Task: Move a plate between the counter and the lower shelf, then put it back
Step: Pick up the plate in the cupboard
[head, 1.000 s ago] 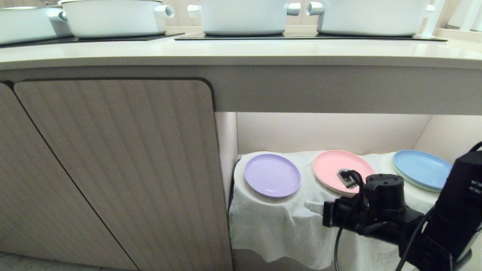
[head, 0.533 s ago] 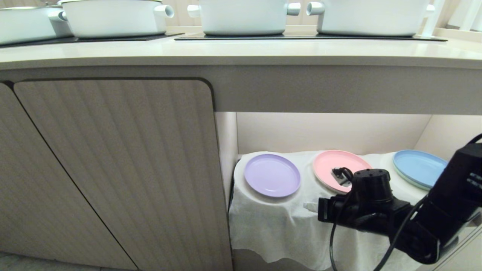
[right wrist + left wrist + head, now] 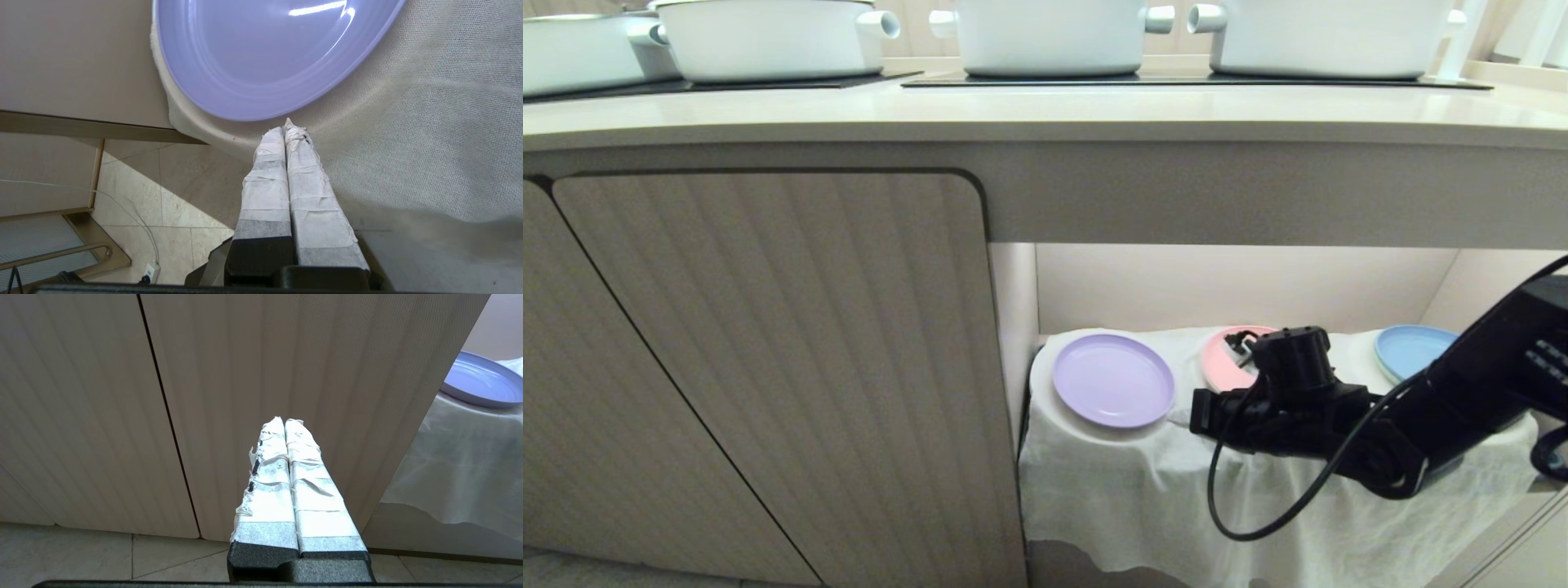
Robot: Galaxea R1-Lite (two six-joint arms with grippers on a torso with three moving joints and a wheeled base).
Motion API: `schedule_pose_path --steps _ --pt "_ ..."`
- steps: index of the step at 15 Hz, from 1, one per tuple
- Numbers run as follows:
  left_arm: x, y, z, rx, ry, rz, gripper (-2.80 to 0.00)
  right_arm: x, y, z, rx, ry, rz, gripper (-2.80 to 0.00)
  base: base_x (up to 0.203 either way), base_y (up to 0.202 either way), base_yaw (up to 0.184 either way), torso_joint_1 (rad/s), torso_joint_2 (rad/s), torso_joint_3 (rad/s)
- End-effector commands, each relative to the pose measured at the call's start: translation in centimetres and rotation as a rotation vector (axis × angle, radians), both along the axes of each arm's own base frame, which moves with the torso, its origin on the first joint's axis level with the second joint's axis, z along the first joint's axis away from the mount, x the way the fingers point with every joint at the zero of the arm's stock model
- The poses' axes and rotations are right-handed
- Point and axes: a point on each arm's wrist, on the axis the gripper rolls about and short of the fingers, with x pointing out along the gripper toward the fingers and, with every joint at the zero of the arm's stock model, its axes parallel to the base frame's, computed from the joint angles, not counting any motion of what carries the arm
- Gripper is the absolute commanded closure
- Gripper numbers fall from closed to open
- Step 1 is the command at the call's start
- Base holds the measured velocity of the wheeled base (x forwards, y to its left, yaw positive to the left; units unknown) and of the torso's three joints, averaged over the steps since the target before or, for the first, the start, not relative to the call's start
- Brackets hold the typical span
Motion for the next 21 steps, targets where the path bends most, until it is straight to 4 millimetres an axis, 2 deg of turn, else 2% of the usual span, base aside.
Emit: schedule_pose_path --steps 1,4,7,8,16,21 --pt "0.0 0.0 0.0 -0.001 0.001 0.0 0.0 1.1 0.4 0.1 0.001 0.014 0.0 0.0 0.0 0.0 0.0 0.0 0.0 0.0" --pt "0.0 0.0 0.0 -0.001 0.001 0.001 0.0 2.1 0.8 0.3 0.019 0.042 -0.021 0.0 0.0 0.0 0.0 0.0 0.0 0.0" --pt "0.0 0.0 0.0 -0.001 0.001 0.0 0.0 2.2 0.7 0.2 0.018 0.059 -0.027 0.0 0.0 0.0 0.0 0.0 0.0 0.0" --pt "0.0 0.0 0.0 -0.001 0.001 0.0 0.0 2.1 0.7 0.1 0.011 0.073 -0.03 -2.8 0.0 0.0 0.0 0.0 0.0 0.0" --pt "0.0 0.0 0.0 -0.001 0.001 0.0 0.0 2.0 0.4 -0.4 -0.016 0.08 -0.081 -2.8 0.0 0.0 0.0 0.0 0.0 0.0" --pt "0.0 0.0 0.0 -0.001 0.001 0.002 0.0 2.8 0.6 -0.9 -0.016 0.022 -0.111 -2.8 0.0 0.0 0.0 0.0 0.0 0.0"
